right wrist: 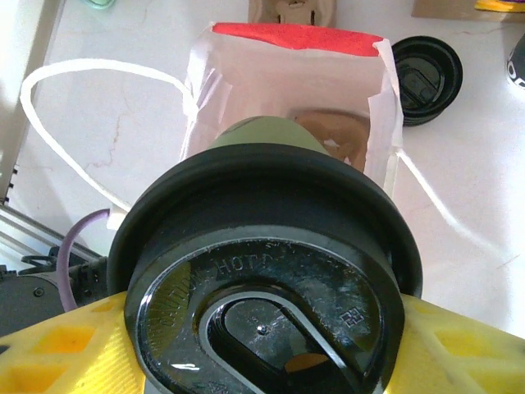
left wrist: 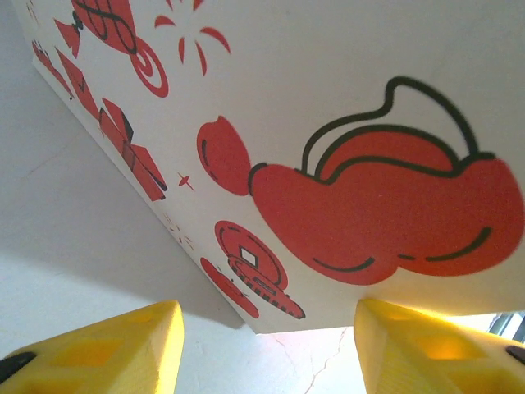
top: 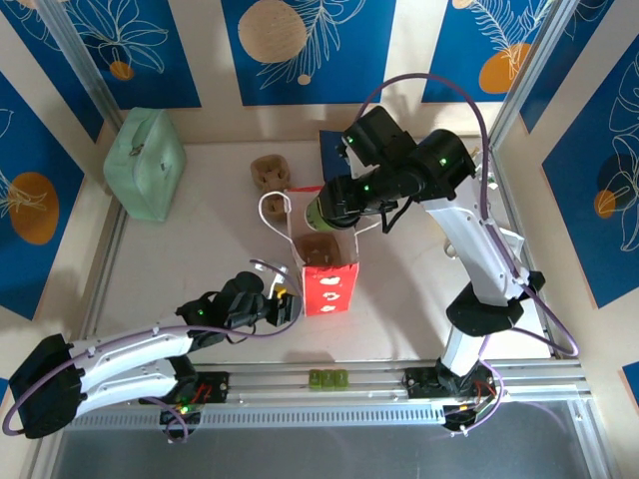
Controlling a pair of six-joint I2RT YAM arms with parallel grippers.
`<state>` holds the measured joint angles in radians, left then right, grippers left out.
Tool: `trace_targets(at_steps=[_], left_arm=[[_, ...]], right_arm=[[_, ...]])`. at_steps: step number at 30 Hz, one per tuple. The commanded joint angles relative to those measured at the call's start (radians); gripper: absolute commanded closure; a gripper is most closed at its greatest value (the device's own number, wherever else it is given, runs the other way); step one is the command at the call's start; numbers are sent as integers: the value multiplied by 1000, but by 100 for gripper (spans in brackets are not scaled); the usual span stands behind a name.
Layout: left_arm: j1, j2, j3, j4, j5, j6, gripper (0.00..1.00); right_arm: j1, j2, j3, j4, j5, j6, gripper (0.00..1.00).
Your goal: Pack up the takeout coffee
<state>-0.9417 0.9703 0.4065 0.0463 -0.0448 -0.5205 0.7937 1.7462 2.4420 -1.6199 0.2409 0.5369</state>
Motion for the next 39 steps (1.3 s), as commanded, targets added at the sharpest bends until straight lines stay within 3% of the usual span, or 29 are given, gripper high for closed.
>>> trace_targets(at_steps=[1,15,39], left_arm=[[-14,-3,15,30,6,20,43],[-41,54,52,90,9,69,43],[-69,46,31,124,-13,102,42]], right_arm=[[24,8,-33,-152,22,36,37],[106,73,-163,-153,42,84,37],[64,155,-241,-150,54,60,37]])
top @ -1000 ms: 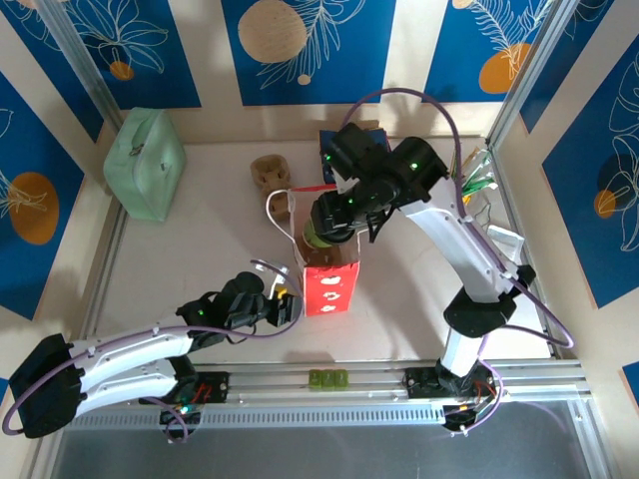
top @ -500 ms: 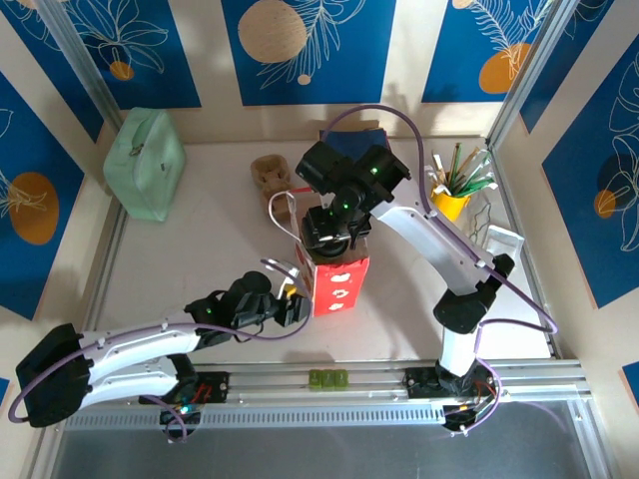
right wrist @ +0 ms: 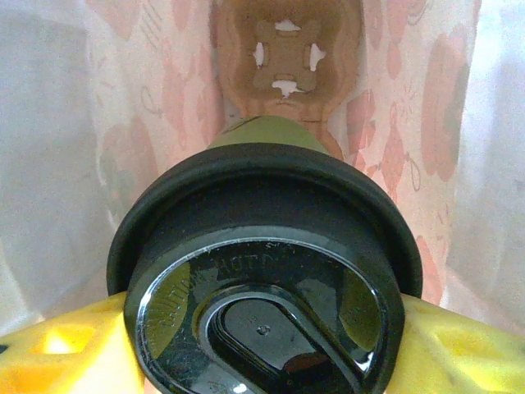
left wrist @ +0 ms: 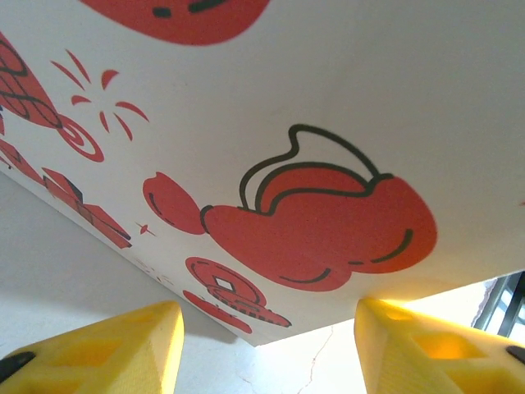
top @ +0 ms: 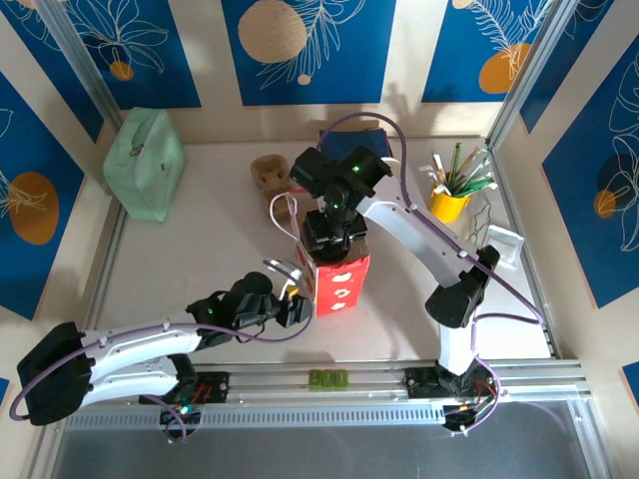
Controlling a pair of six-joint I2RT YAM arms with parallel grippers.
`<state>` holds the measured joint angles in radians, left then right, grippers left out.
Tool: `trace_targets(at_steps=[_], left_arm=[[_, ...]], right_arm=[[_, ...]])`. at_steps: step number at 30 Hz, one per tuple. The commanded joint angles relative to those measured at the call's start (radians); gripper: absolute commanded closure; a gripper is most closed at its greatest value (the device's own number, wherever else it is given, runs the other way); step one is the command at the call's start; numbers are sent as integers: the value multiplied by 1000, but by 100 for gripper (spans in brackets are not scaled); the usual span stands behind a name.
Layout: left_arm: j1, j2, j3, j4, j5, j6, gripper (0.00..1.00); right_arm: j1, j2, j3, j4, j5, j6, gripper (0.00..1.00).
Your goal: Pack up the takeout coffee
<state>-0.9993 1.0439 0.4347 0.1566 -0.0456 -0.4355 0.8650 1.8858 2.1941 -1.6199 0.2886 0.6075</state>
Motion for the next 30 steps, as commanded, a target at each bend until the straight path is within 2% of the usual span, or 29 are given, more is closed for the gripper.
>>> trace_targets(at_steps=[1,16,30], left_arm=[[-12,-32,1,10,-14,19,43],[-13,-118,-8,-64,-66,66,42],[-13,-125,-17,-68,-71,63,42]], right_arm=[[-11,19,6,-150,4,-12,37],[-35,47,-9,-131,-15,-25,37],[-44,55,-58,-104,-20,-31,38]])
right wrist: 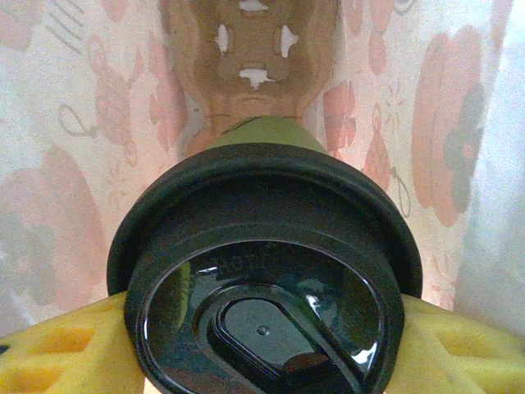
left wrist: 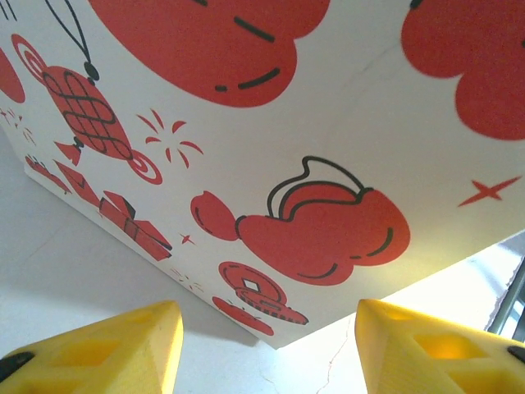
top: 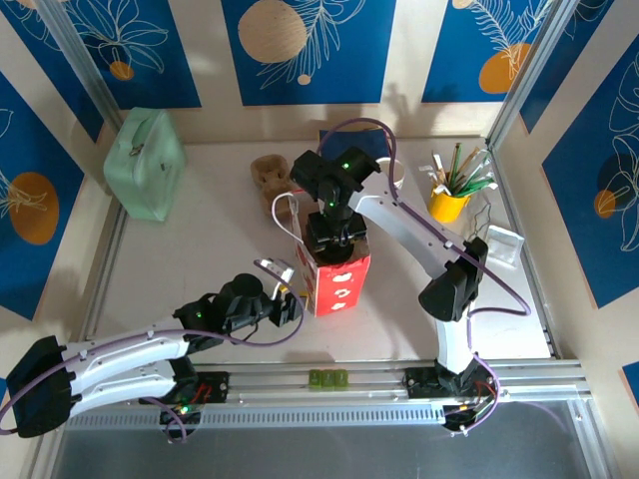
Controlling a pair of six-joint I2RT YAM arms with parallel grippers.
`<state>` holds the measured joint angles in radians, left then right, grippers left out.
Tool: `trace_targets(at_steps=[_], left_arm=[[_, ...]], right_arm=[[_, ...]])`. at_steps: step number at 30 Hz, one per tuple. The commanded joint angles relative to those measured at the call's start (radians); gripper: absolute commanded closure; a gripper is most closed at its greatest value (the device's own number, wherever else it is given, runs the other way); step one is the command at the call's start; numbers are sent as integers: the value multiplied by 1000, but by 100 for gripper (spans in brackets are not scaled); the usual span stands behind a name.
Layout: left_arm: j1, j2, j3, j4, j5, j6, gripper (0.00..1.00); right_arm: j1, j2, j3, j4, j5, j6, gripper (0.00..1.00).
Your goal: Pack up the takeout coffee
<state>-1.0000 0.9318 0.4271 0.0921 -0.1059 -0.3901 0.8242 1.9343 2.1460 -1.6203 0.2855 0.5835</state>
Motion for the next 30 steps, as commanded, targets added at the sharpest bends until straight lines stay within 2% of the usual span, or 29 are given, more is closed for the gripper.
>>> trace_targets(at_steps=[1,30], left_arm=[[-12,-13,-10,-3,-12,17,42],[-12,-8,-13,-5,-17,13,42]], right_arm=[[-4,7,-12,-101,-17,-7,38],[1,-2,-145,74,-73,-14,38]])
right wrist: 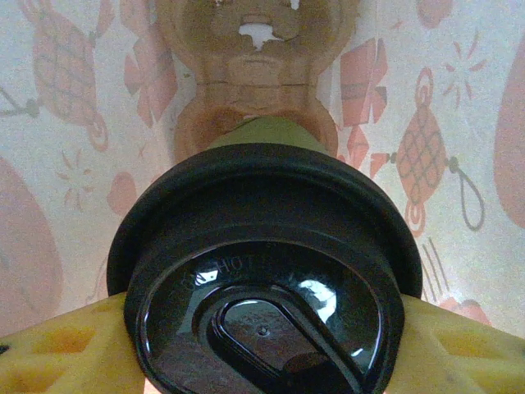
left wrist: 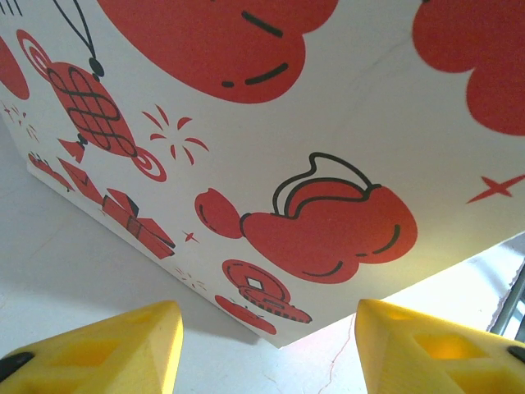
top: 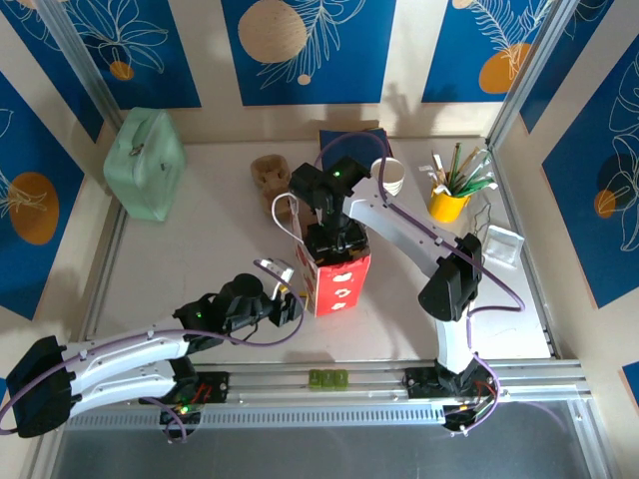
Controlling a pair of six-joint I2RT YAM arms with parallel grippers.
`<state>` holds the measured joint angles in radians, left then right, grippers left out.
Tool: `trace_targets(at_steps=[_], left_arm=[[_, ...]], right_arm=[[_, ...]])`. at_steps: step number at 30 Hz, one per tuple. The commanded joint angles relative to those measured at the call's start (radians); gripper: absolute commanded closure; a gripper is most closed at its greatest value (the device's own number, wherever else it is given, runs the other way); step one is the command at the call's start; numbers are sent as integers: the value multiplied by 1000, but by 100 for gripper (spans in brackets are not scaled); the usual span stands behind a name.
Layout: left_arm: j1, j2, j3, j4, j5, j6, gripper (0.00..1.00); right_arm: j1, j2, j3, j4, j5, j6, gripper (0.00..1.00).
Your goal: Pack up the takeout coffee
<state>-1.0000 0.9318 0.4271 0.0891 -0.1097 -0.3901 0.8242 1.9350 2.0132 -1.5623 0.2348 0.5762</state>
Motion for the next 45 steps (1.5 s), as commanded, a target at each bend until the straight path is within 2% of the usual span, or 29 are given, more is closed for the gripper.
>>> trace_targets(at_steps=[1,35,45], left_arm=[[-12,-7,-11,-3,-15,13,42],[-12,0,-21,4,-19,0,42],[-12,17,-21,15,-25,-1,42]], right_arm=[[1,-4,-19,25,-23,-8,38],[10,-33,-200,176,-2,-6,39],[22,-29,-127,99,-5,2,39]])
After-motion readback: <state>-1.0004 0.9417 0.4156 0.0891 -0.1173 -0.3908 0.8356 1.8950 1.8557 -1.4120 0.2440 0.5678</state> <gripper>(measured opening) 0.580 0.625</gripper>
